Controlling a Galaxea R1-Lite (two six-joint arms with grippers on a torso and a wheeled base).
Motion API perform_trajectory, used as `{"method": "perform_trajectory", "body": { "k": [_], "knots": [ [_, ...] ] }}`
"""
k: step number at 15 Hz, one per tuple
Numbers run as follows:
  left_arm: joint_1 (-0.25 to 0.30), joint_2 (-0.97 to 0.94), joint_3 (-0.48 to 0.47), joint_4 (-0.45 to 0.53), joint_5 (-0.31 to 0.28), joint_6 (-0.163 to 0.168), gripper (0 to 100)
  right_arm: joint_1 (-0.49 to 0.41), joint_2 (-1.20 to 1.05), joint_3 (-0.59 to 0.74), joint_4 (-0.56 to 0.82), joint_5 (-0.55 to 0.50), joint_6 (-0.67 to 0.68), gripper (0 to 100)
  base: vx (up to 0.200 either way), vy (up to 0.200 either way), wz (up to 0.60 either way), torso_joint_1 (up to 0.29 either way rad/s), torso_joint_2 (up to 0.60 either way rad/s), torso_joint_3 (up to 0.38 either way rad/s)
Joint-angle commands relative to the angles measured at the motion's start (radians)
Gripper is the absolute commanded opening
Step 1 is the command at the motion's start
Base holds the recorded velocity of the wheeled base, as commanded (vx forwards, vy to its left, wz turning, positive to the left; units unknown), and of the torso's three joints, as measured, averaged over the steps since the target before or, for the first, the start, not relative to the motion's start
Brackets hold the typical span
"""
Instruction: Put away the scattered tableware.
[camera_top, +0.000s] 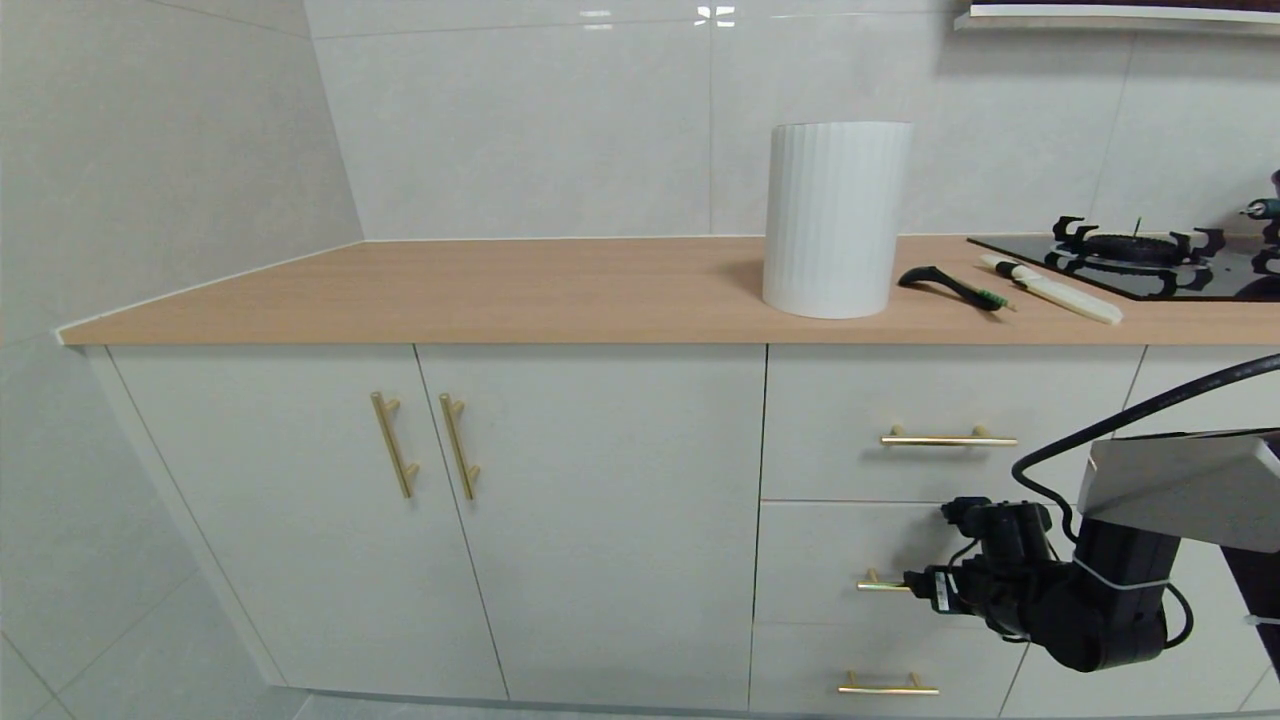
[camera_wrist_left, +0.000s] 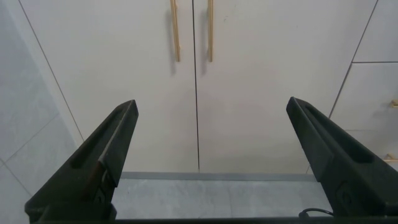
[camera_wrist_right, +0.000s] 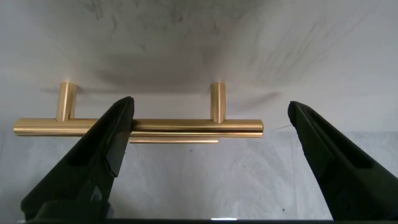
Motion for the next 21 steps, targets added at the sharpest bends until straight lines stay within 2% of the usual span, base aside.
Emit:
{"method": "perform_trajectory", "body": {
  "k": [1, 11, 14, 18, 21],
  "knots": [
    [0.000, 0.000, 0.000, 0.000, 0.000, 0.000, 100, 0.000, -0.004, 0.000, 0.008, 0.000, -0.001, 100, 0.000, 0.000, 0.00, 0.000, 0.00, 0.000],
    [0.000, 0.000, 0.000, 0.000, 0.000, 0.000, 100, 0.000, -0.017, -0.002, 0.057, 0.000, -0.001, 100, 0.000, 0.000, 0.00, 0.000, 0.00, 0.000],
    [0.000, 0.000, 0.000, 0.000, 0.000, 0.000, 100, 0.007, -0.089, 0.092, 0.063, 0.001, -0.004, 100, 0.000, 0.000, 0.00, 0.000, 0.00, 0.000],
    [0.000, 0.000, 0.000, 0.000, 0.000, 0.000, 100, 0.017, -0.376, 0.214, 0.232, 0.049, -0.006, 100, 0.000, 0.000, 0.00, 0.000, 0.00, 0.000],
    [0.000, 0.000, 0.000, 0.000, 0.000, 0.000, 100, 0.037, -0.643, 0.190, 0.439, 0.075, -0.006, 100, 0.000, 0.000, 0.00, 0.000, 0.00, 0.000]
  ]
}}
